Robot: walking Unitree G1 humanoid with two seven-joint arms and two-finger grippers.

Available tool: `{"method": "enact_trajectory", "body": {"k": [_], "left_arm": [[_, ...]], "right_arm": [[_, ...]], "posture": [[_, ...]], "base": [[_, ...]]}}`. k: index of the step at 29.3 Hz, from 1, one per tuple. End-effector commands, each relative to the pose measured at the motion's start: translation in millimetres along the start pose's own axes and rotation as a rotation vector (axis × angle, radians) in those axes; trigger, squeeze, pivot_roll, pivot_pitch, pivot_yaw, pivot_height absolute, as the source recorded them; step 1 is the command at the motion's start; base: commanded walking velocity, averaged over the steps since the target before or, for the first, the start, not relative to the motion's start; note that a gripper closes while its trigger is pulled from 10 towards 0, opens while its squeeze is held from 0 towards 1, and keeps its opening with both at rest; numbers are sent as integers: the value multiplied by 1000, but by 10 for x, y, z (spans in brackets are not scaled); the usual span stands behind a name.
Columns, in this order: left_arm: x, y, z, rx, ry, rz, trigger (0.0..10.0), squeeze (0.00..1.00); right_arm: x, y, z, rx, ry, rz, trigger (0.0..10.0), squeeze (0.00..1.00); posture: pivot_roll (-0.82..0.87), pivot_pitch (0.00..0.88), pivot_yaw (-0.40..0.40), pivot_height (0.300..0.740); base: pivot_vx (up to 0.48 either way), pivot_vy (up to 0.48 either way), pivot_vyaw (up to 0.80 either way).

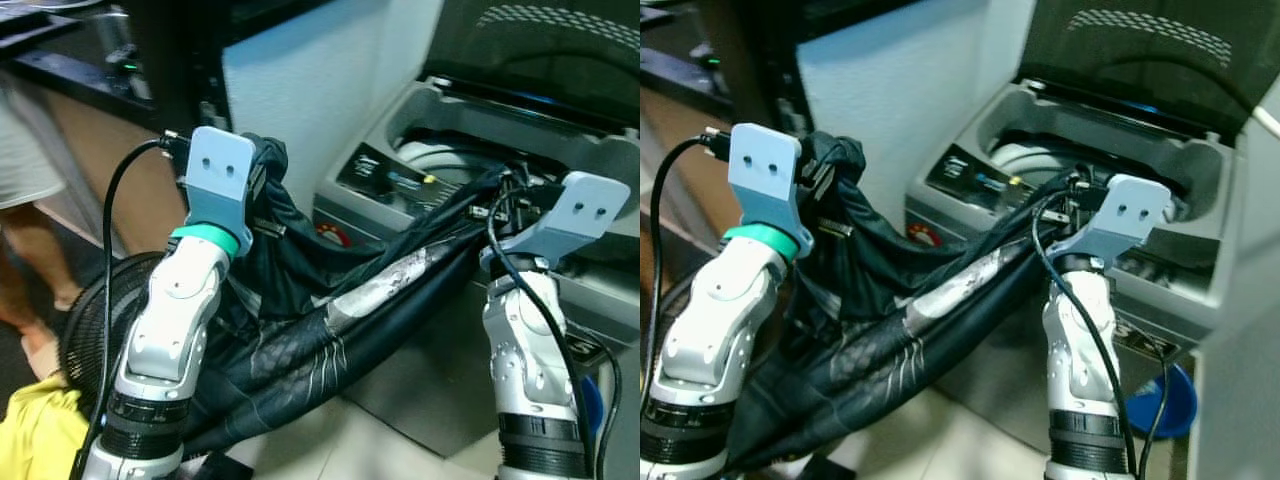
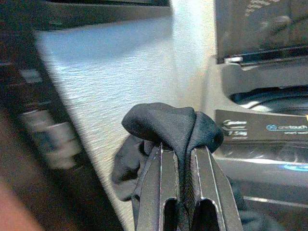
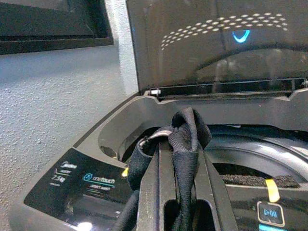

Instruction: Clothes washing

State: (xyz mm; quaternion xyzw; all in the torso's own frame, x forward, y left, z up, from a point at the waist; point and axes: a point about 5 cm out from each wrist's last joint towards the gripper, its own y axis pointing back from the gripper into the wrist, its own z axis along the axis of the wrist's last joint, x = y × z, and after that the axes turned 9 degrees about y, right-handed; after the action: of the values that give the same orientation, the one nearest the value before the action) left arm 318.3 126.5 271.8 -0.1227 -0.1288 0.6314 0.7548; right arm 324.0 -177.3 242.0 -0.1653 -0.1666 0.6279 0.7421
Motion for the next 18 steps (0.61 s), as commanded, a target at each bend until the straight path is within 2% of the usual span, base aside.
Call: {"method": "enact_trajectory", "body": {"k": [1,18], "left_arm": [[-40,2,43,-23,-4,-16,10000,0],[-65,13,76,-42,20,-29,10000,0]], "right_arm": [[-30,-11,41,-23,0,-12,10000,0],[-37,-13,43,-24,1,-15,10000,0]], "posture": [[107,43,55,740],[107,47,55,740]], "base": [[0,0,-800],[0,0,-800]]}}
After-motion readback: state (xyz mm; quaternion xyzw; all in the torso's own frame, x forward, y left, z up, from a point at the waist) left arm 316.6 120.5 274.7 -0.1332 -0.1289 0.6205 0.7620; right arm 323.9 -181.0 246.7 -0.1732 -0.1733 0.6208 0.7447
